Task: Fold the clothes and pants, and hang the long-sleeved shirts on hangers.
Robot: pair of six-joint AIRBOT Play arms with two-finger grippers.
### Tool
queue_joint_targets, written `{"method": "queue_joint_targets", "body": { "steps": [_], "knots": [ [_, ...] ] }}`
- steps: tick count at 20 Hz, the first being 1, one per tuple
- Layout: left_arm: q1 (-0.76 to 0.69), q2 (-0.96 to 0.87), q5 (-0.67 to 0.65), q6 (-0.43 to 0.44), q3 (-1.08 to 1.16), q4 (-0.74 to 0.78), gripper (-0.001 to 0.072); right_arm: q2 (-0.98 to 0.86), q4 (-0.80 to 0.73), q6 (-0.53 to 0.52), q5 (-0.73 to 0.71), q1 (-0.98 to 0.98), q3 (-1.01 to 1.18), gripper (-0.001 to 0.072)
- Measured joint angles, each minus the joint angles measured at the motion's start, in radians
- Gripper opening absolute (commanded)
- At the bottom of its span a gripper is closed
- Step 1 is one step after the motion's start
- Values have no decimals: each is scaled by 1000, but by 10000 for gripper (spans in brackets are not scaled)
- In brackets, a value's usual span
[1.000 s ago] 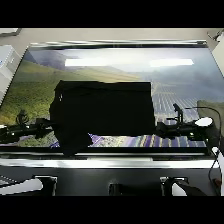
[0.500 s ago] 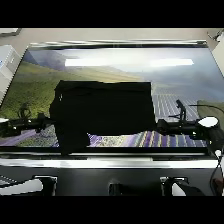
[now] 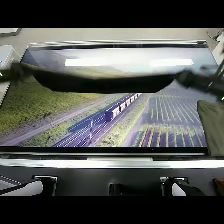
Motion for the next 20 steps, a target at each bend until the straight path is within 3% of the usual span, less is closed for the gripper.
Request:
{"method": "queue_joint_targets", "body": {
  "steps": [3, 6, 9, 14, 20],
  "knots": [
    [-51, 8, 25, -104, 312, 101, 16, -41, -140, 45, -14, 57, 254, 29],
    [-72, 78, 24, -177, 476, 155, 16, -49, -314, 113, 20, 153, 494, 29],
    [-78, 229, -25, -218, 503, 204, 15, 15, -423, 159, 124, 244, 684, 29],
    [-80, 502, -151, -318, 483, 402, 16, 201, -565, 283, 276, 301, 784, 29],
    [-80, 521, -246, -343, 406, 510, 17, 160, -665, 368, 344, 312, 773, 31]
  ]
}}
